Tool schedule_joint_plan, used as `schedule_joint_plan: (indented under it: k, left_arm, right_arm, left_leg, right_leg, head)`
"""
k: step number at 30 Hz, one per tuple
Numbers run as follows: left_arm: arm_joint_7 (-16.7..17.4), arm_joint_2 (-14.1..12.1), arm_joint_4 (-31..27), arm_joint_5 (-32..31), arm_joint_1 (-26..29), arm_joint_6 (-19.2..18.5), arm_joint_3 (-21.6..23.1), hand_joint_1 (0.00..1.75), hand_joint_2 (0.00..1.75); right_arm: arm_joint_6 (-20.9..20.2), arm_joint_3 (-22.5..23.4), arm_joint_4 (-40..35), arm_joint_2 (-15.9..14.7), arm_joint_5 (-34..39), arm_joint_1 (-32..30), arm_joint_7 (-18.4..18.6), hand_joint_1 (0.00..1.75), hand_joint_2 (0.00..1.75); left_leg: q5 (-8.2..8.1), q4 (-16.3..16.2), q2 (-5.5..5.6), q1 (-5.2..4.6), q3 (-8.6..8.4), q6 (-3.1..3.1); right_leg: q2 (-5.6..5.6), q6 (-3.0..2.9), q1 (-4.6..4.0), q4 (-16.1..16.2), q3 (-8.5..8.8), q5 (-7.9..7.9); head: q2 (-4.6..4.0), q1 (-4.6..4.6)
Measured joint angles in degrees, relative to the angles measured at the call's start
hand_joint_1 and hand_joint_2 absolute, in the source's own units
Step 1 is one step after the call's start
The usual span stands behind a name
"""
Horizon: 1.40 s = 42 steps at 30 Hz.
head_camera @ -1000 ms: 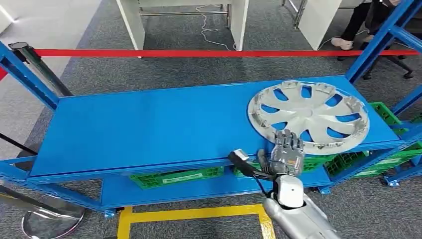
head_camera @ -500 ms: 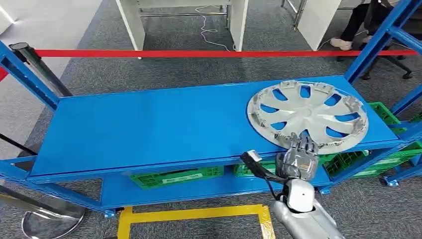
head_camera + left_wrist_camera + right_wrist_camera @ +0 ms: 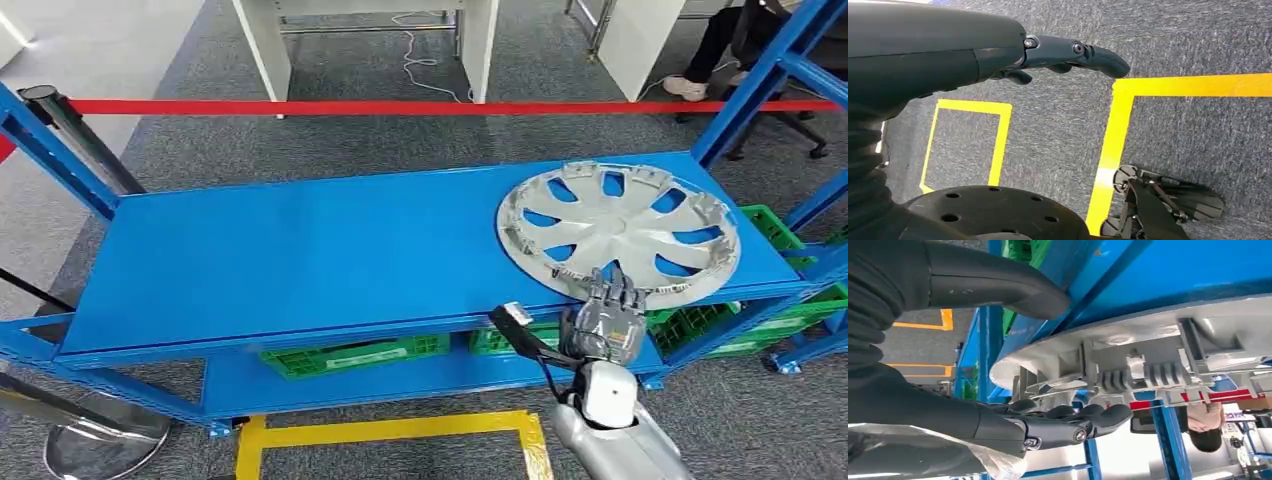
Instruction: Take the parts from the cabinet and place them on the table.
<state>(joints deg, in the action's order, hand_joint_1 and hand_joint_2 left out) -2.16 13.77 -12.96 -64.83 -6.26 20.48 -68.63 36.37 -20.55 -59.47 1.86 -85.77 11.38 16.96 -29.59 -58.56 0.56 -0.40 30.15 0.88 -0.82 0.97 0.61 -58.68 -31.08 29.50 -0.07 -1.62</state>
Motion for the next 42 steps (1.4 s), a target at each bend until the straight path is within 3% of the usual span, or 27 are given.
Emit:
schedule_joint_plan:
  k: [21,42]
  left_arm:
    - [-0.42,-0.46,0.0,0.77,0.03,0.28,0.0,0.0,1.75]
    - [-0.55,-0.39,0.0,0.81,0.03,0.33,0.0,0.0,1.75]
  right_arm:
    - [-0.87,9.92,-6.23,-3.67,-0.11,-5.88,-1.05,0.0,1.75]
    - [-1.2,11.13,-8.02,-4.44,-2.27,-6.04,-2.32,0.0,1.75]
  left_leg:
    - [-0.03,-0.01,0.01,-0.03,0.07,0.04]
    - [-0.02,0.0,0.01,-0.03,0.09,0.03]
  right_leg:
    - [0.06,0.03,0.04,0.01,-0.04,0.03]
    - [0.06,0.03,0.03,0.01,-0.05,0.03]
  head:
    - [0.0,0.0]
    - [0.0,0.0]
